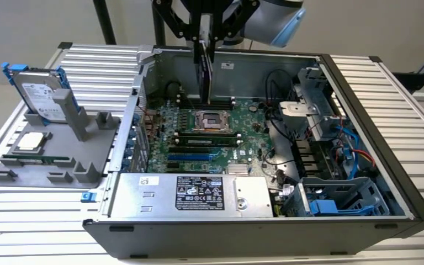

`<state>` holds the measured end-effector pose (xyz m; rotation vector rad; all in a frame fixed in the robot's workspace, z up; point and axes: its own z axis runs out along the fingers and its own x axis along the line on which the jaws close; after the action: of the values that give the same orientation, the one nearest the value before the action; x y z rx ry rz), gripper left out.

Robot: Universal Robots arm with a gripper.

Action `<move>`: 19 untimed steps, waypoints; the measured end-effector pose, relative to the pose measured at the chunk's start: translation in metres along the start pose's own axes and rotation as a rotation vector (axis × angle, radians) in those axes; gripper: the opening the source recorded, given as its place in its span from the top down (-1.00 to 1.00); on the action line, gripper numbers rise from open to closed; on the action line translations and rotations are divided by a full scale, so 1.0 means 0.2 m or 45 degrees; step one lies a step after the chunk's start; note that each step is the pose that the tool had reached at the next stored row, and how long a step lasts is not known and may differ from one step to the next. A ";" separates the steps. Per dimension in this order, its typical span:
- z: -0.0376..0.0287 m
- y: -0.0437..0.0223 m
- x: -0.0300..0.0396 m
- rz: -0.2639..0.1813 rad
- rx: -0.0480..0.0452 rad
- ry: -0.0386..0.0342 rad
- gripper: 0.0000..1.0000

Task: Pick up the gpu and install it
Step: 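Insert the gpu into the slot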

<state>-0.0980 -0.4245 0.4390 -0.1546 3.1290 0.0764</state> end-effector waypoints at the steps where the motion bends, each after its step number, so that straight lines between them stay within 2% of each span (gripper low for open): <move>1: 0.000 0.000 0.000 -0.007 0.000 0.0003 1.00; 19: -0.005 0.000 0.000 -0.120 -0.001 0.0058 1.00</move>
<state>-0.0980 -0.4245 0.4399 -0.3026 3.1205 0.0769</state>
